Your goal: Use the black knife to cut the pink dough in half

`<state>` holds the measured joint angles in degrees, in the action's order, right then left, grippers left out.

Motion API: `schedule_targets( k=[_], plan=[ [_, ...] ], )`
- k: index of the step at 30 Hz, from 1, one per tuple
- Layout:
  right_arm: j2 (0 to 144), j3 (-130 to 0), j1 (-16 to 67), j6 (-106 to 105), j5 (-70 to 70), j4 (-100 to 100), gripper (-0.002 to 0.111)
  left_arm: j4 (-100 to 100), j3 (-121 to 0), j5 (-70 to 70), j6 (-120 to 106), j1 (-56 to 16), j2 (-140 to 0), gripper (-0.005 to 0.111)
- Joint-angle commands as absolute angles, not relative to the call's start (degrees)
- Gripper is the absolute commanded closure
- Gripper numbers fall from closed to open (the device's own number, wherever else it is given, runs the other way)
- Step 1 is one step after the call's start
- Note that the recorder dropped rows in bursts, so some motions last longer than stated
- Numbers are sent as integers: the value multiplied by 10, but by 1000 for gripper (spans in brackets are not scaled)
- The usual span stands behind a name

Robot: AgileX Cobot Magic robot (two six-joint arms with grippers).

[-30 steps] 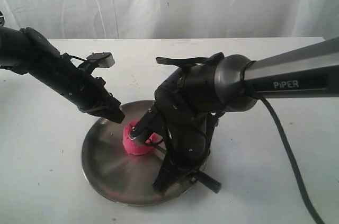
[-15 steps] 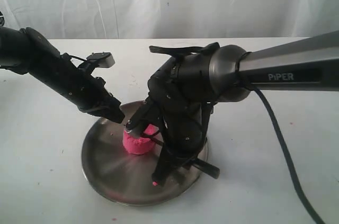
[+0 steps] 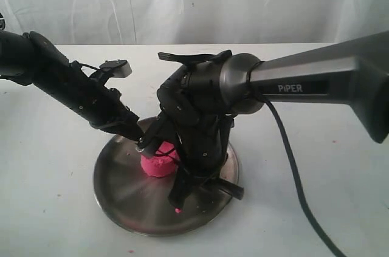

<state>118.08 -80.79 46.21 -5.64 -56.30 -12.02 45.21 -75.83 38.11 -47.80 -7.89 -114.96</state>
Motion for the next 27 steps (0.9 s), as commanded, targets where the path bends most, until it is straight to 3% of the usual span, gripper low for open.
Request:
schedule_targets(
  k=[1, 27],
  plan=[
    [1194, -829, 462, -64, -566, -123, 102, 461, -754, 393, -475, -81, -1146, 107],
    [1192, -829, 462, -64, -541, -100, 102, 467, -754, 391, -475, -81, -1178, 107]
  ],
)
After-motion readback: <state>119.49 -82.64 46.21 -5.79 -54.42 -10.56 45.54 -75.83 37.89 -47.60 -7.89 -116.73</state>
